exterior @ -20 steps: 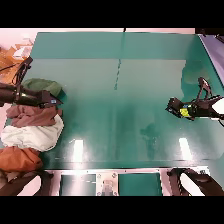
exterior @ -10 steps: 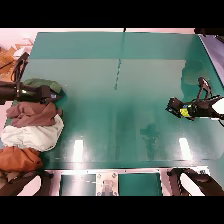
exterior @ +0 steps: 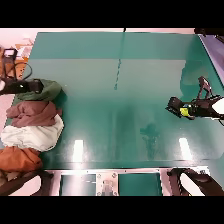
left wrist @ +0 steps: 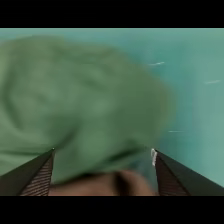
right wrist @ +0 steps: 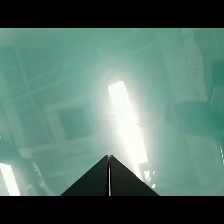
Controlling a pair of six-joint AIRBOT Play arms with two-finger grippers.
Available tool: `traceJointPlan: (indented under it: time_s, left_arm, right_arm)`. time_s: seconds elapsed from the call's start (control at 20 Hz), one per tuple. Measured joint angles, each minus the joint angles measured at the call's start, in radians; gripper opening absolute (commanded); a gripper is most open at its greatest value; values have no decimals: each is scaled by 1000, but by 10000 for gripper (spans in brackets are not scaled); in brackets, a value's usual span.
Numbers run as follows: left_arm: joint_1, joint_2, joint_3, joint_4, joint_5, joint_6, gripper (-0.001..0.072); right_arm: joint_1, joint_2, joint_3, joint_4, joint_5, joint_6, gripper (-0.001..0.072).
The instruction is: Fold the shirts.
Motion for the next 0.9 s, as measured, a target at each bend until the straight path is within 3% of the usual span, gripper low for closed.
traceJointPlan:
  time_s: [0.05,0.25,0.3,0.4,0.45,0.65,0.9]
  left_arm:
    - [0,-47,0,34,24,0,720]
    - [-1,-199,0,102,56,77,720]
    - [-2,-225,0,111,59,103,605]
    - [-1,-259,2,124,82,136,66]
    - [-1,-269,6,126,93,147,22]
    - [-2,-286,96,132,77,169,21]
    - [-69,-272,380,76,-165,175,20]
  right_arm:
    - [0,0,0,0,-5,0,154]
    - [0,0,0,0,-16,0,161]
    - [0,0,0,0,-17,0,161]
    - [0,0,0,0,-18,0,151]
    - [0,0,0,0,-19,0,150]
    - [0,0,0,0,-20,0,136]
    - [-2,0,0,0,-20,0,125]
